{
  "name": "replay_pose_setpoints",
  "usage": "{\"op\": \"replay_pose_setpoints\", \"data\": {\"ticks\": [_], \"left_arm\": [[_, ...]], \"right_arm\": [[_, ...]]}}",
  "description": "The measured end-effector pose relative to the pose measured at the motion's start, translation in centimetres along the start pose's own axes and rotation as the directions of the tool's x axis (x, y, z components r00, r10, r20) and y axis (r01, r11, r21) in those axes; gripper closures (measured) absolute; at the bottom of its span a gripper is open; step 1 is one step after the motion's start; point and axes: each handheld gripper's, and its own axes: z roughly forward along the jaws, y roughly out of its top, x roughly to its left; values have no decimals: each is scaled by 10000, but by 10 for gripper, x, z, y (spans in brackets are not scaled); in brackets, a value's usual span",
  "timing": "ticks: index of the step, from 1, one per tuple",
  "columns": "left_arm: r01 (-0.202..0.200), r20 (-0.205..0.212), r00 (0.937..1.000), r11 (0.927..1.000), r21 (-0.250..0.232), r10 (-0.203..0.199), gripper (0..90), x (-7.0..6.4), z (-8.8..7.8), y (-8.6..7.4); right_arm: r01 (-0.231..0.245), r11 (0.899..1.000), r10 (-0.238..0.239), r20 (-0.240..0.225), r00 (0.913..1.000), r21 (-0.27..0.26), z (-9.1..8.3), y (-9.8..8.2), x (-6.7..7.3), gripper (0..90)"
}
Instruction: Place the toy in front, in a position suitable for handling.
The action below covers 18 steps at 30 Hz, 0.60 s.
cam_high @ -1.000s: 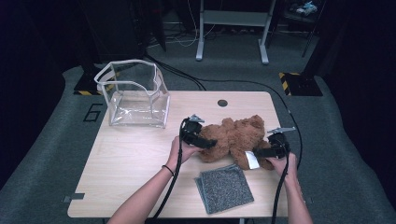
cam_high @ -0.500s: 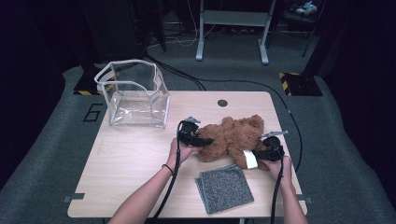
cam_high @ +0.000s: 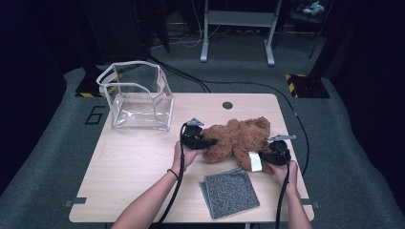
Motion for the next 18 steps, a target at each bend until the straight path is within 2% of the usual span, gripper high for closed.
{"op": "replay_pose_setpoints", "data": {"ticks": [5,11,18], "left_arm": [[142,80,9999,9998,-115,-141,626,2,-5,1],[-28,101,9999,9993,-366,32,630,7,-20,4],[-170,37,9998,9988,-469,172,631,7,-36,10]], "right_arm": [[116,9997,-114,64,9999,-224,-6,3,5,737],[483,9979,-475,181,9987,-438,-13,12,17,740],[556,9968,-551,101,9984,-566,-18,19,27,739]]}}
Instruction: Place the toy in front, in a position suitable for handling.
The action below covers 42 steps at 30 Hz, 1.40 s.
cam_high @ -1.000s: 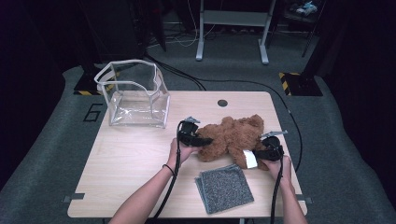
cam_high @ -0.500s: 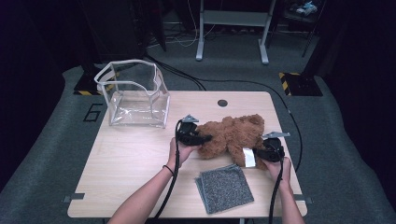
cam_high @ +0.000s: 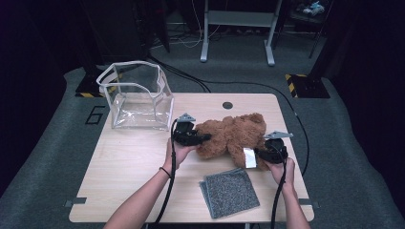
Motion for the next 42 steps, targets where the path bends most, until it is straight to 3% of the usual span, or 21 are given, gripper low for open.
{"op": "replay_pose_setpoints", "data": {"ticks": [8,11,21,24,33,34,42], "left_arm": [[-321,-98,9994,9994,-137,320,633,2,-26,11],[-236,-51,9997,9996,-143,235,634,4,-30,12],[-95,48,9999,9999,142,94,632,24,-55,5],[-214,-6,9998,9997,146,214,632,30,-63,3],[-286,-300,9991,9983,504,301,633,50,-80,-5],[-382,-421,9983,9975,596,408,636,56,-82,-6],[-442,-781,9957,9962,749,501,636,74,-94,-8]], "right_arm": [[230,9995,-235,-219,9995,-215,-7,11,16,738],[194,9995,-201,-304,9993,-258,-8,15,23,739],[684,9974,-694,-516,9963,-208,-3,22,48,738],[705,9974,-715,-655,9953,-170,0,24,57,738],[1055,9943,-1062,-993,9894,-121,12,27,85,736],[1135,9935,-1140,-996,9885,-105,19,28,92,737],[1298,9915,-1295,-1064,9859,-44,42,35,115,735]]}}
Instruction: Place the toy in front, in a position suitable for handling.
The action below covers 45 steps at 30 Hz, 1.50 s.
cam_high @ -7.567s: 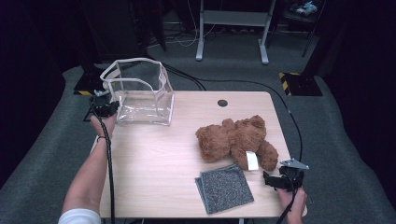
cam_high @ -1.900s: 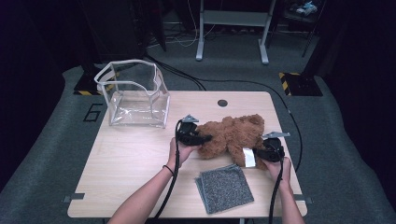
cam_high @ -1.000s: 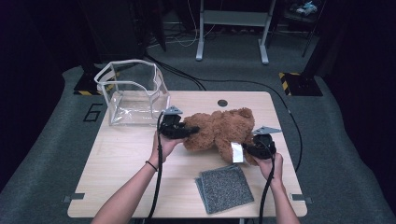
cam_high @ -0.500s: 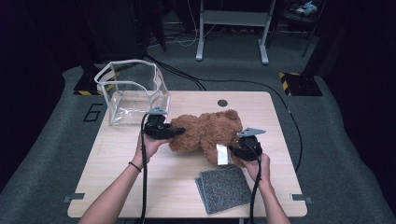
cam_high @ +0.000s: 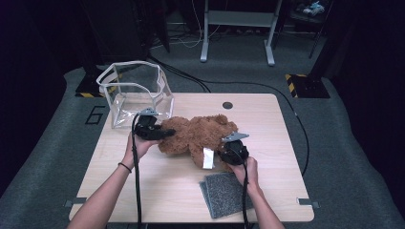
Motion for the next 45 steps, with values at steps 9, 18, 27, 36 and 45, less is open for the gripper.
{"op": "replay_pose_setpoints", "data": {"ticks": [9,18,27,36,45], "left_arm": [[10,-274,9996,9995,321,-1,622,20,6,-12],[189,-209,9996,9995,255,-184,587,20,17,-19],[718,-523,9959,9969,-328,-735,314,19,4,-20],[866,-1020,9907,9957,-344,-897,128,12,-13,-31],[1059,-1592,9819,9943,94,-1031,13,8,-28,-59]], "right_arm": [[208,9977,-207,-19,9998,641,28,2,8,704],[-287,9942,292,-34,9996,1032,36,-8,3,658],[-1064,9888,1065,49,9943,1049,20,-12,-8,209],[-1545,9823,1559,-47,9878,1056,-9,-26,-14,61],[-1677,9734,1724,-174,9849,1559,-22,-50,-11,0]]}}
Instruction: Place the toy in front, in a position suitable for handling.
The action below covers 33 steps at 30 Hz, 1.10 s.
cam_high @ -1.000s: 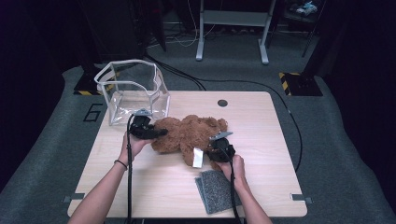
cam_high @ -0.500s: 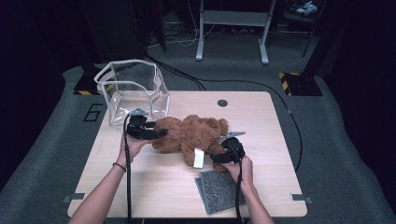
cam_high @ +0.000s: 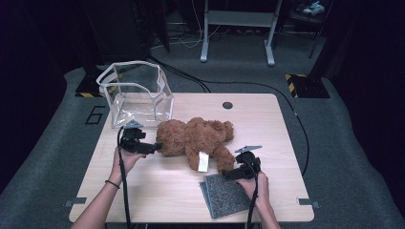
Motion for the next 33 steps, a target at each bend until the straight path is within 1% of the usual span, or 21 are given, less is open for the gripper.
{"op": "replay_pose_setpoints", "data": {"ticks": [2,4,7,8,9,11,13,16,17,18,20,21,22,23,26,27,28,29,31,32,33], "left_arm": [[75,-153,9999,9998,199,-72,0,0,-1,-10],[-36,-327,9995,9993,376,49,0,1,-2,-19],[-87,-597,9981,9964,842,137,0,2,0,-34],[53,-671,9977,9963,854,5,0,2,2,-39],[50,-702,9975,9950,1002,21,0,3,3,-45],[174,-854,9963,9945,1029,-86,0,1,5,-53],[104,-1026,9947,9935,1130,13,0,0,7,-62],[45,-1226,9924,9914,1311,118,0,0,7,-70],[141,-1330,9911,9905,1367,42,0,0,7,-73],[342,-1411,9898,9928,1148,-178,0,0,9,-75],[442,-1422,9895,9910,1264,-260,0,1,10,-79],[499,-1412,9894,9917,1185,-329,0,1,11,-82],[295,-1486,9888,9917,1253,-106,0,2,10,-83],[347,-1637,9864,9932,1116,-160,0,0,10,-84],[84,-1778,9840,9931,1167,126,0,-1,10,-86],[24,-1850,9825,9928,1197,200,0,-3,10,-86],[-54,-1910,9812,9943,1064,257,0,-3,11,-88],[-122,-1928,9806,9924,1224,358,0,-4,10,-88],[-335,-2133,9755,9945,997,543,2,-7,12,-92],[-495,-2211,9726,9931,1068,722,0,-8,12,-93],[-451,-2281,9716,9958,802,624,0,-8,13,-94]], "right_arm": [[64,9994,-68,117,9999,336,-2,-9,4,0],[3,9995,-5,73,10000,306,-2,-10,6,0],[138,9997,-139,6,9999,216,-8,-16,9,0],[77,9999,-77,-19,10000,127,-10,-18,11,0],[103,9999,-103,-50,9999,23,-11,-19,13,0],[202,9997,-202,-42,9998,111,-12,-22,18,0],[508,9981,-506,-68,9987,336,-10,-28,27,0],[672,9966,-673,-9,9977,479,-8,-31,31,0],[740,9961,-745,83,9972,476,-8,-32,32,0],[739,9965,-753,383,9964,383,-9,-33,33,0],[696,9973,-705,444,9965,220,-11,-33,34,0],[647,9979,-644,519,9966,-38,-19,-33,35,0],[647,9979,-644,519,9966,-38,-19,-33,35,0],[572,9983,-566,613,9965,-86,-21,-33,37,0],[694,9972,-674,669,9955,-274,-28,-35,39,0],[648,9977,-634,612,9961,-199,-28,-35,42,0],[734,9970,-719,603,9956,-232,-30,-37,45,0],[798,9965,-784,556,9954,-245,-29,-37,46,0],[799,9968,-799,448,9958,18,-26,-40,49,0],[859,9962,-863,429,9953,109,-22,-41,50,0],[910,9953,-924,446,9947,327,-13,-45,50,0]]}}
